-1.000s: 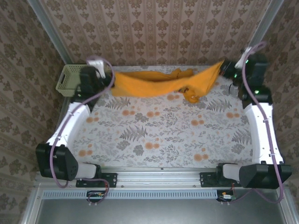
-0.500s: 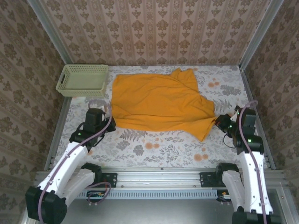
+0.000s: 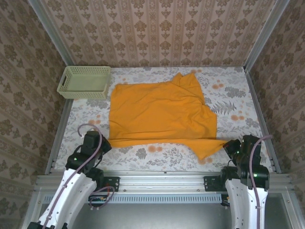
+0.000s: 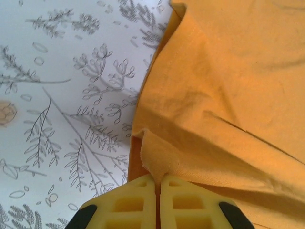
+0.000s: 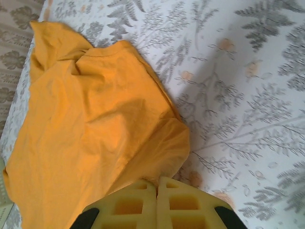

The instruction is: Fold the inside-out t-shirt

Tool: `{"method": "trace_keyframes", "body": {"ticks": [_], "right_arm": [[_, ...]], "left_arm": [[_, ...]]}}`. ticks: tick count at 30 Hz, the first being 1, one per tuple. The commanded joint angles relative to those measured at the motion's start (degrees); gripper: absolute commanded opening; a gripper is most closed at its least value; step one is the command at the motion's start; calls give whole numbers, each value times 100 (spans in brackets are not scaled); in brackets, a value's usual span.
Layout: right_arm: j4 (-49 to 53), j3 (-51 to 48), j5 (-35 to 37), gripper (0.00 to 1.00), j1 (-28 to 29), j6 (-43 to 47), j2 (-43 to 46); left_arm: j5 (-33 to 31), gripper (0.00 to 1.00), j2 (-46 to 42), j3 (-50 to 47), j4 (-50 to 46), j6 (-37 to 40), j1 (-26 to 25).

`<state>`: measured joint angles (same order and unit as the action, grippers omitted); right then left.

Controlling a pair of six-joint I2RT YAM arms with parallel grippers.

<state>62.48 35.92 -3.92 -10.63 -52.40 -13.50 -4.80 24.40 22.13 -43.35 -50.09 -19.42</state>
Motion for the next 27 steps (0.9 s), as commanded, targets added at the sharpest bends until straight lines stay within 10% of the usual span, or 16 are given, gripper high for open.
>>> {"method": "trace_keyframes", "body": {"ticks": [1, 10, 16, 21, 27], "right_arm": [[863, -21, 471, 0, -23, -431, 320], [1231, 215, 673, 5, 69, -612, 691], [1079, 259, 681, 0, 61, -443, 624], [1045, 165, 580, 1, 62, -511, 575], [830, 491, 971, 61, 64, -420, 423]], "left_arm": [[-3, 7, -218, -236, -416, -503, 26], [-59, 24, -847, -276, -1090, -659, 21], [-96, 4, -1075, -268, -920, -532, 26], [74, 14, -652, -188, -729, -377, 9], [118, 34, 601, 416, -93, 146, -208]]}}
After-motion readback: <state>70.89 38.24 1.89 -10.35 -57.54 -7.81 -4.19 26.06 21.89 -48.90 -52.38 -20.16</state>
